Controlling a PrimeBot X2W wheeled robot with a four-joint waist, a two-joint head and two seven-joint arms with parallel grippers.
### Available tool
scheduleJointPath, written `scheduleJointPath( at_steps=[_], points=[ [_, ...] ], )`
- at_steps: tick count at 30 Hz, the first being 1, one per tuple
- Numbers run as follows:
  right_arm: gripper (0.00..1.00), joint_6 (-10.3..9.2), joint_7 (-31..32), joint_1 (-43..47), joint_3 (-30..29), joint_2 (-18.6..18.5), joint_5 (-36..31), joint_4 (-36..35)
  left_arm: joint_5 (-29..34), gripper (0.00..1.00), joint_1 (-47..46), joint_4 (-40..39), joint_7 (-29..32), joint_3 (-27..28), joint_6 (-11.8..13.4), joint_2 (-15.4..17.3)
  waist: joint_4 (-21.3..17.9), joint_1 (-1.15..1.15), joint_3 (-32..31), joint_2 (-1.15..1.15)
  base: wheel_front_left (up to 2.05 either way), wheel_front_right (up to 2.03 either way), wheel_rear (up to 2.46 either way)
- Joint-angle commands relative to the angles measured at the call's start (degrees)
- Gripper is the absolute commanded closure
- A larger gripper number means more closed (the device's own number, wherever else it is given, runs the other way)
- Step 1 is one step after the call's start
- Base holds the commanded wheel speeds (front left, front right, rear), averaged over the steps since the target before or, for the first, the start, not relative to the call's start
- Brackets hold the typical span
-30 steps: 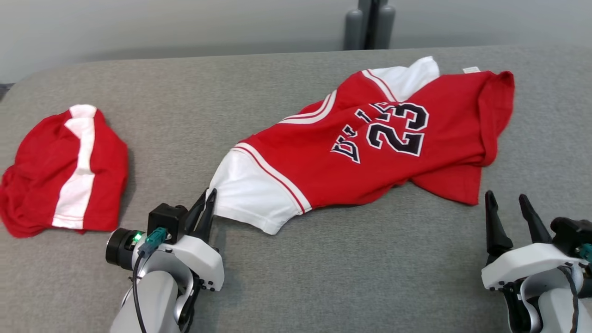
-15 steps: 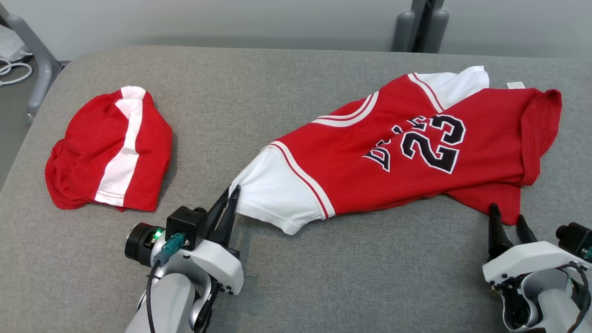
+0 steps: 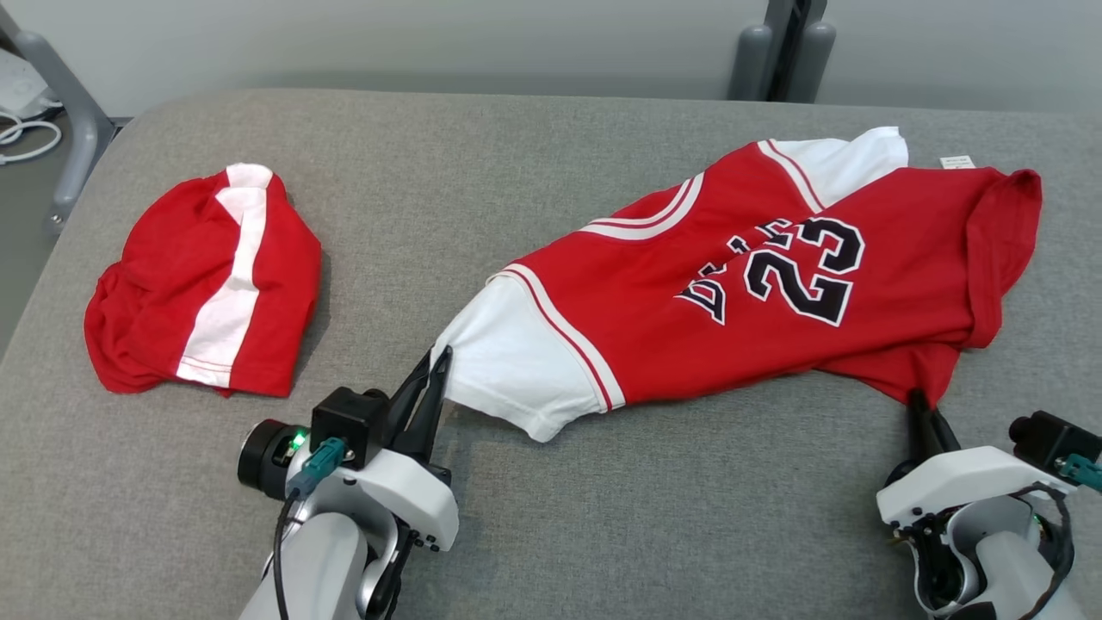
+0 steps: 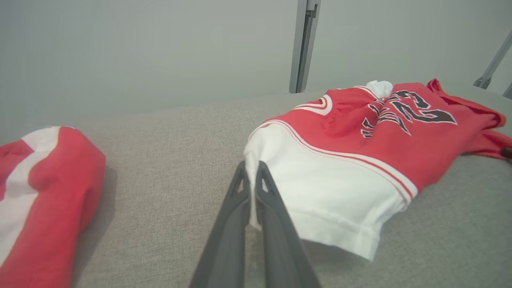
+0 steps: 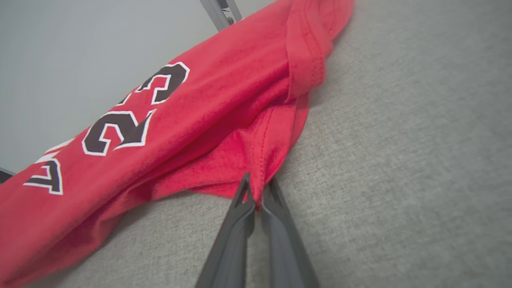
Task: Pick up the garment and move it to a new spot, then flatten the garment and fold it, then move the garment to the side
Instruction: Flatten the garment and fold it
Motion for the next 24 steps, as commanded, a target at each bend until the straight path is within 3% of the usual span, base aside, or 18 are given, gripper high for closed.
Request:
scheduleJointPath(
  at_steps=[1,11,15,22,24],
  points=[
    [1.0,0.0,-0.6,0.9,0.6,0.4,-0.5,0.7,-1.0,1.0,0.8,-0.2,-0.3,0.7,-0.1,0.4,-0.6,0.0,-0.7,0.0,0.0,0.0,0.0],
    [1.0,-0.01,-0.6,2.4,3.4,-1.6,-3.3,-7.1,-8.5,1.0,3.4,-3.2,0.3,3.7,-2.2,0.1,-4.0,0.0,-5.6,0.0,0.0,0.0,0.0],
    [1.0,-0.01,2.5,2.7,4.4,-5.1,-4.8,-14.2,-16.6,1.0,3.7,-8.0,3.0,3.8,-4.0,-0.2,-5.4,0.0,-7.4,0.0,0.0,0.0,0.0],
    [1.0,-0.01,10.3,0.3,0.2,-9.3,-5.3,-30.2,-24.1,1.0,1.1,-18.6,8.3,5.4,-4.3,0.4,-6.4,0.0,-9.7,0.0,0.0,0.0,0.0],
    [1.0,-0.01,12.5,-0.9,-1.7,-10.1,-5.9,-34.2,-29.7,1.0,0.0,-21.7,10.9,7.0,-4.1,0.1,-6.3,0.0,-9.9,0.0,0.0,0.0,0.0]
  ],
)
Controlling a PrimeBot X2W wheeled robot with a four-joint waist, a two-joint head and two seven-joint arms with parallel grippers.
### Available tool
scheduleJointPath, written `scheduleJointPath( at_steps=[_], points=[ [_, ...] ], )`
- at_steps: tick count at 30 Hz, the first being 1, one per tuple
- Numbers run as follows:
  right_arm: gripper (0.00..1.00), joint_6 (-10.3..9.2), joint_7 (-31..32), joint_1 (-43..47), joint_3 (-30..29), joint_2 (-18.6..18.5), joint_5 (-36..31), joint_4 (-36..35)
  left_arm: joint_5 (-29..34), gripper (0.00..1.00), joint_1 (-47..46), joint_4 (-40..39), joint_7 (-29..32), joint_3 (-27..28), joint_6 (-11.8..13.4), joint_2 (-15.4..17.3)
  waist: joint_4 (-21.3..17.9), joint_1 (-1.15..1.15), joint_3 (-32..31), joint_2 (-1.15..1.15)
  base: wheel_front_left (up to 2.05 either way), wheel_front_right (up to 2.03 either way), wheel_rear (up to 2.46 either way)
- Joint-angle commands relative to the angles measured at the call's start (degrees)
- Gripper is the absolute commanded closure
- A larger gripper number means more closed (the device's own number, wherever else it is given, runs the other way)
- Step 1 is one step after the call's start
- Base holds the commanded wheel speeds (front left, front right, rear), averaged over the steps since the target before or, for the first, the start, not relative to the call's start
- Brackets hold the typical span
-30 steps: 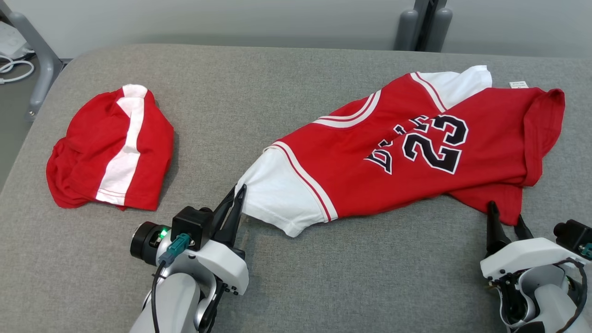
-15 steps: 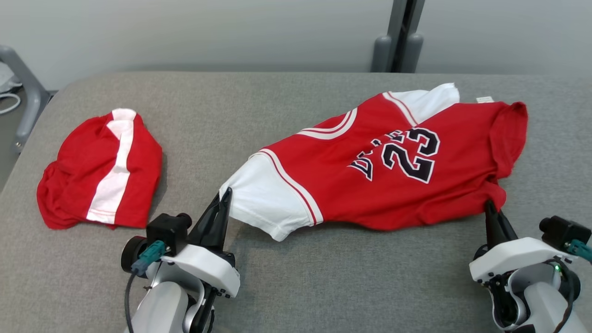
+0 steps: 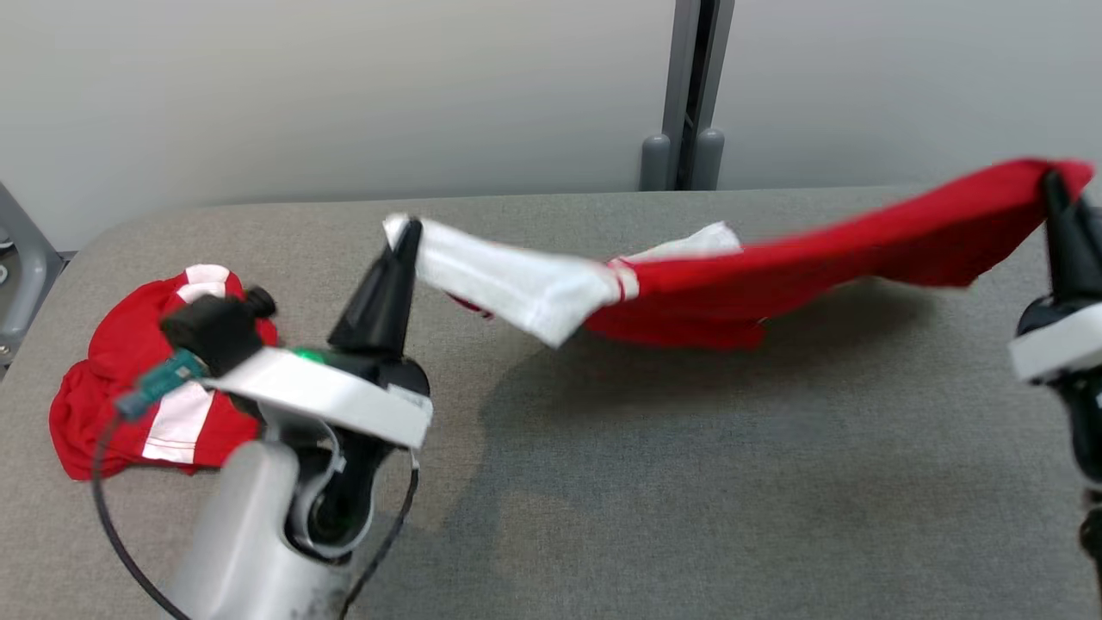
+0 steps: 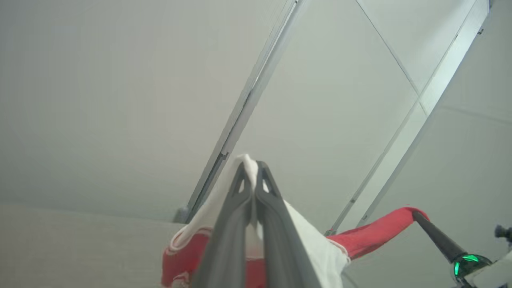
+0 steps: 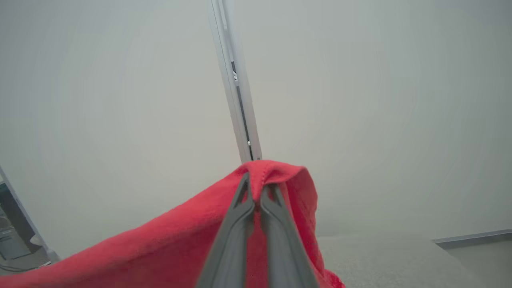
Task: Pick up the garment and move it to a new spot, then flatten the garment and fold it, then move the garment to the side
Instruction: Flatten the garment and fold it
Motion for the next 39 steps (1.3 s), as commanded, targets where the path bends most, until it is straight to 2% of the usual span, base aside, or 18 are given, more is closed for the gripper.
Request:
scheduleJointPath(
  at_steps=[1,3,7,10,11,14,19,24,27,29,33,36,39],
  points=[
    [1.0,-0.02,2.0,-1.4,-0.8,-1.2,-1.5,-3.4,-5.7,1.0,-2.2,-3.0,2.6,1.3,0.2,0.0,0.2,0.0,-0.2,0.0,0.0,0.0,0.0],
    [1.0,-0.02,3.9,-3.0,-2.0,-1.6,-2.3,-7.1,-10.7,1.0,-4.7,-6.7,6.0,1.1,1.2,-0.3,0.5,0.0,-0.3,0.0,0.0,0.0,0.0],
    [1.0,-0.02,7.9,-7.1,-4.0,-1.8,-3.4,-12.6,-17.3,1.0,-10.9,-12.3,10.9,1.5,5.8,-0.3,1.0,0.0,-0.2,0.0,0.0,0.0,0.0],
    [1.0,-0.02,12.1,-10.0,-4.2,-2.1,-3.1,-14.3,-20.7,1.0,-16.2,-14.5,12.8,2.7,10.5,-0.4,1.1,0.0,0.4,0.0,0.0,0.0,0.0],
    [1.0,-0.02,12.1,-10.0,-4.2,-2.1,-3.1,-14.3,-20.7,1.0,-16.2,-14.5,12.8,2.7,10.5,-0.4,1.1,0.0,0.4,0.0,0.0,0.0,0.0],
    [1.0,-0.02,14.8,-13.7,-4.1,-3.0,-3.7,-15.0,-22.4,1.0,-21.4,-15.0,14.5,3.0,13.9,-0.4,1.2,0.0,1.7,0.0,0.0,0.0,0.0],
    [1.0,-0.02,18.7,-22.6,-3.5,-3.0,-1.8,-11.9,-24.2,1.0,-31.8,-10.6,17.7,4.9,18.6,-0.4,1.2,0.0,6.4,0.0,0.0,0.0,0.0],
    [1.0,-0.02,20.4,-33.8,-2.4,-2.4,-1.3,-4.7,-25.1,1.0,-42.5,-3.6,19.7,7.2,22.4,0.1,0.5,0.0,13.7,0.0,0.0,0.0,0.0],
    [1.0,-0.02,18.8,-42.1,-0.9,-2.7,-2.0,0.6,-23.6,1.0,-50.5,1.3,18.8,7.6,22.4,0.9,0.1,0.0,19.1,0.0,0.0,0.0,0.0],
    [1.0,-0.03,15.6,-47.1,-0.9,-2.0,-2.1,4.8,-22.9,1.0,-55.1,5.3,16.7,8.4,21.6,0.7,-0.2,0.0,21.8,0.0,0.0,0.0,0.0],
    [1.0,-0.02,8.0,-56.8,-2.1,-0.2,-1.6,14.1,-20.8,1.0,-64.8,12.3,9.1,9.6,18.5,0.9,-0.3,0.0,25.7,0.0,0.0,0.0,0.0],
    [1.0,-0.04,2.1,-60.9,-4.4,1.3,-0.8,21.6,-22.1,1.0,-68.1,18.3,4.2,10.6,15.7,0.2,0.1,0.0,26.9,0.0,0.0,0.0,0.0],
    [1.0,-0.02,-2.5,-65.1,-3.6,2.1,-0.1,26.3,-23.0,1.0,-72.3,22.0,1.4,9.8,12.9,0.1,0.7,0.0,29.0,0.0,0.0,0.0,0.0]
  ],
)
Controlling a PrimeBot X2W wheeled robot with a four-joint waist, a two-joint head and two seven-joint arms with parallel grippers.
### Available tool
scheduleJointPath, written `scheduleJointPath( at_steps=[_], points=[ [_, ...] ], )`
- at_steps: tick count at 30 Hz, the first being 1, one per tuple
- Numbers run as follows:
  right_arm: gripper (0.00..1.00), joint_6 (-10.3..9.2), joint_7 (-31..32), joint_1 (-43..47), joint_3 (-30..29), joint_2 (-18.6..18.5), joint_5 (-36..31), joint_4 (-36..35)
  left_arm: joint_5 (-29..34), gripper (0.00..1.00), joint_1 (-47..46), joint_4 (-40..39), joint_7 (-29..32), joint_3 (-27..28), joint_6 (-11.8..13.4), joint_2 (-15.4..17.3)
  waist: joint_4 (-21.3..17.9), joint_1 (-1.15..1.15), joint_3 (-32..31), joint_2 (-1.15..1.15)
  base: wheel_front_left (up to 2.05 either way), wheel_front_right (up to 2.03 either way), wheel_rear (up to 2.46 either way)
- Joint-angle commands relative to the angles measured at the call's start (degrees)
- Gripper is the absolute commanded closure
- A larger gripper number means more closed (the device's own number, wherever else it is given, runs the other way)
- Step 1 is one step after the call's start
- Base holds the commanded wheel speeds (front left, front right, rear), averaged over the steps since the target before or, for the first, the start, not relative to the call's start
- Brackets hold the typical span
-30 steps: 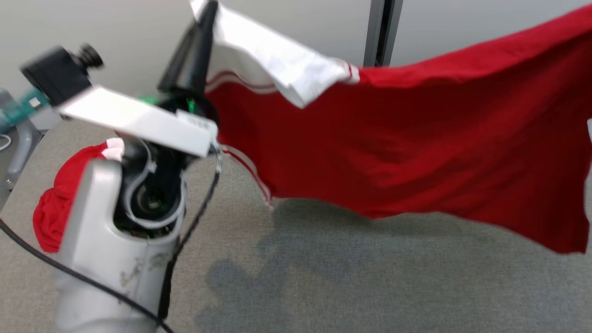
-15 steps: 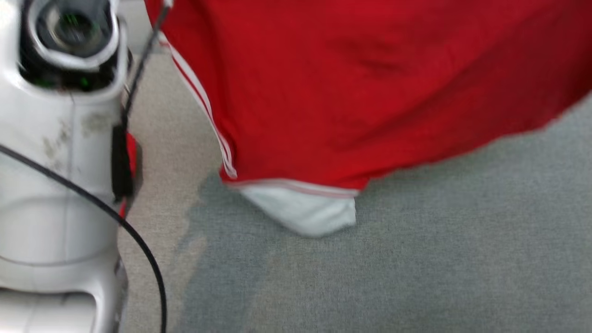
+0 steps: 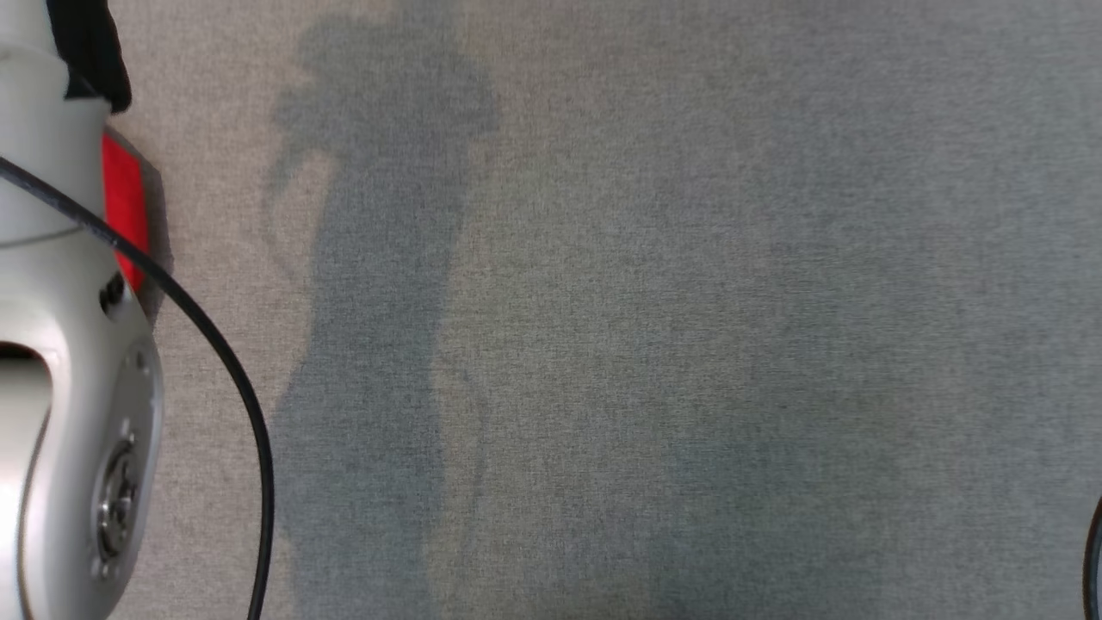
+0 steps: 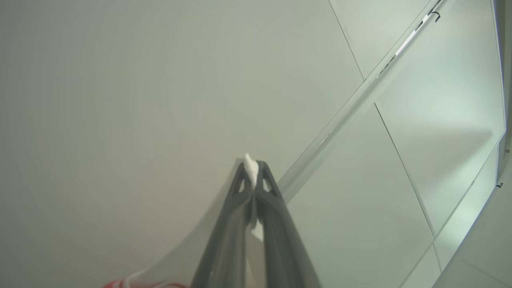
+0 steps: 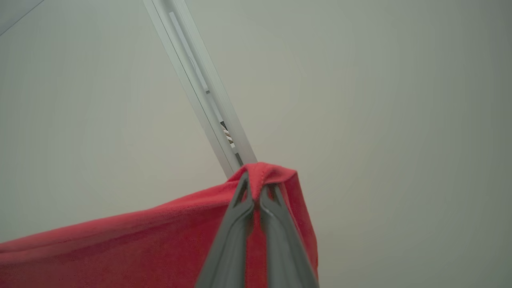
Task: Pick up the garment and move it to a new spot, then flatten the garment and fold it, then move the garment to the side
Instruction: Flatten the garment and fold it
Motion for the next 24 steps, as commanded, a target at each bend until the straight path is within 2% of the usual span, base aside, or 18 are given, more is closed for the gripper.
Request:
scheduleJointPath(
  at_steps=[1,6,10,17,24],
  points=[
    [1.0,-0.02,-1.8,-1.7,1.1,-0.4,0.2,1.2,-0.3,1.0,-2.1,0.9,-1.1,-0.4,-1.2,0.5,0.8,0.0,2.5,0.0,0.0,0.0,0.0],
    [1.0,-0.01,-6.3,-0.9,7.5,-0.9,3.2,6.3,0.6,1.0,-0.8,6.4,-4.8,-4.2,-5.3,0.2,2.3,0.0,5.7,0.0,0.0,0.0,0.0],
    [1.0,-0.02,-8.5,3.3,12.7,-2.1,6.6,9.6,-1.1,1.0,3.4,10.8,-6.8,-7.7,-7.8,0.1,3.3,0.0,7.4,0.0,0.0,0.0,0.0],
    [1.0,-0.02,-10.6,11.5,19.9,-4.0,11.2,13.4,-0.9,1.0,10.9,16.7,-9.7,-13.9,-10.1,0.2,4.4,0.0,6.8,0.0,0.0,0.0,0.0],
    [1.0,-0.02,-10.2,20.7,26.1,-6.5,17.7,16.0,1.9,1.0,20.5,23.6,-11.0,-18.3,-12.4,0.4,5.1,0.0,2.2,0.0,0.0,0.0,0.0]
  ],
)
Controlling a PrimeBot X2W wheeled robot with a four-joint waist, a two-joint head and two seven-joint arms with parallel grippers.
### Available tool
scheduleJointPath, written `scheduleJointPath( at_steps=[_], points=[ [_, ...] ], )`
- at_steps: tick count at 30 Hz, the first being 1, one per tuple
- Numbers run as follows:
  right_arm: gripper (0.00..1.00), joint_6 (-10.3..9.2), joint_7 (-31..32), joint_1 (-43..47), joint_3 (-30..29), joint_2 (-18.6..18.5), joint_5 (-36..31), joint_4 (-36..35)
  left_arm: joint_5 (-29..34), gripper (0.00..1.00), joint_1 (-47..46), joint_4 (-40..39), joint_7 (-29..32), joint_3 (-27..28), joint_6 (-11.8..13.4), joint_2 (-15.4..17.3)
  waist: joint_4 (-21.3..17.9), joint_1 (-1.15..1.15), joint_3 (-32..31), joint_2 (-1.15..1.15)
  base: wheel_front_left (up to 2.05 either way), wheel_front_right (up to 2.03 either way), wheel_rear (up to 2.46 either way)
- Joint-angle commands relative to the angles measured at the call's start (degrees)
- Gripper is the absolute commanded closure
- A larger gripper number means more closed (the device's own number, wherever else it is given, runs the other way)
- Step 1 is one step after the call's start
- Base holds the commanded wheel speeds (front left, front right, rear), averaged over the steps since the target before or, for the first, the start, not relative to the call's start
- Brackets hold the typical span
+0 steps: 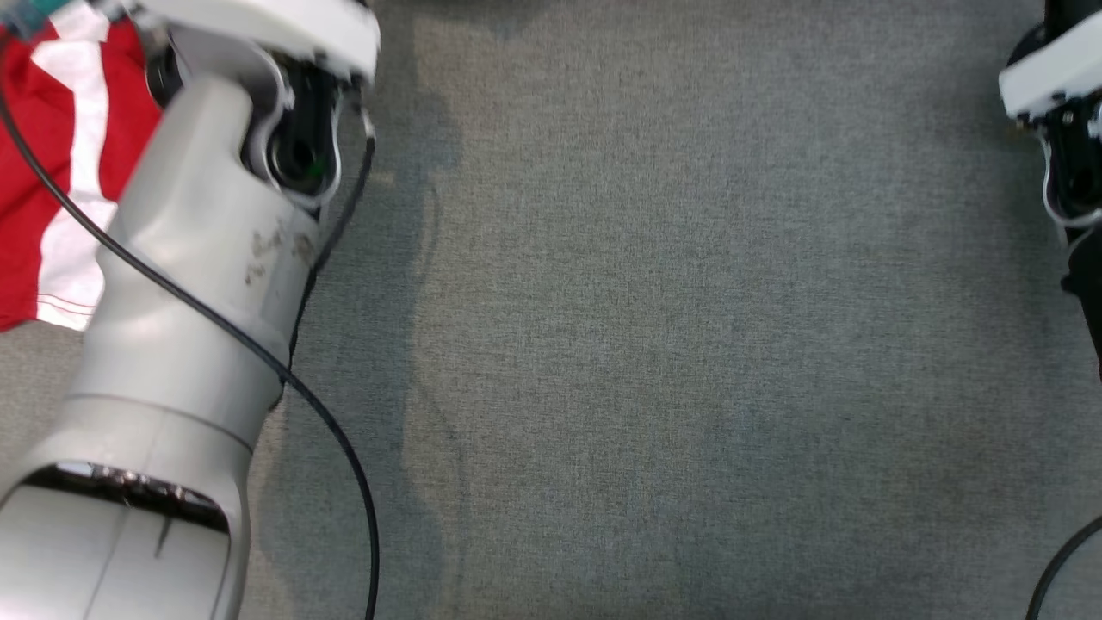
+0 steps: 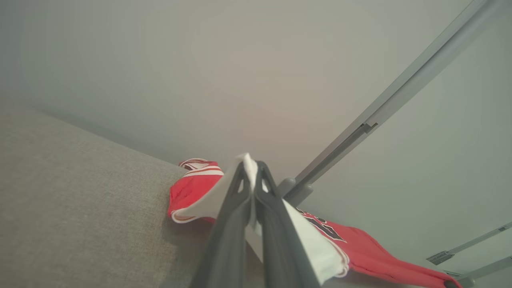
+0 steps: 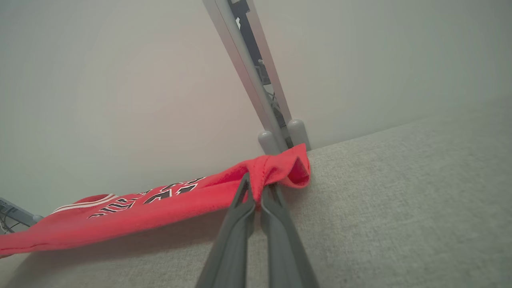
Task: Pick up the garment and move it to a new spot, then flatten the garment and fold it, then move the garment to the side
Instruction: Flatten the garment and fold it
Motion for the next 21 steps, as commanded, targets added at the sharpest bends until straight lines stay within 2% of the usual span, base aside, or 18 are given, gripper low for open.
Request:
scheduleJointPath(
  at_steps=[1,8,21],
  points=[
    [1.0,-0.02,0.1,1.9,0.7,-1.1,1.6,0.7,1.0,1.0,1.9,0.9,-0.2,-1.1,-0.6,0.4,0.3,0.0,-2.3,0.0,0.0,0.0,0.0],
    [1.0,-0.02,1.2,8.7,5.5,-2.4,6.5,1.6,4.1,1.0,9.9,2.5,-0.8,-5.8,-1.4,1.7,0.3,0.0,-7.5,0.0,0.0,0.0,0.0],
    [1.0,-0.03,0.5,15.8,11.9,-3.7,11.7,4.1,9.6,1.0,22.4,-2.4,1.3,-19.2,-1.5,6.8,1.1,0.0,-15.1,0.0,0.0,0.0,0.0]
  ],
)
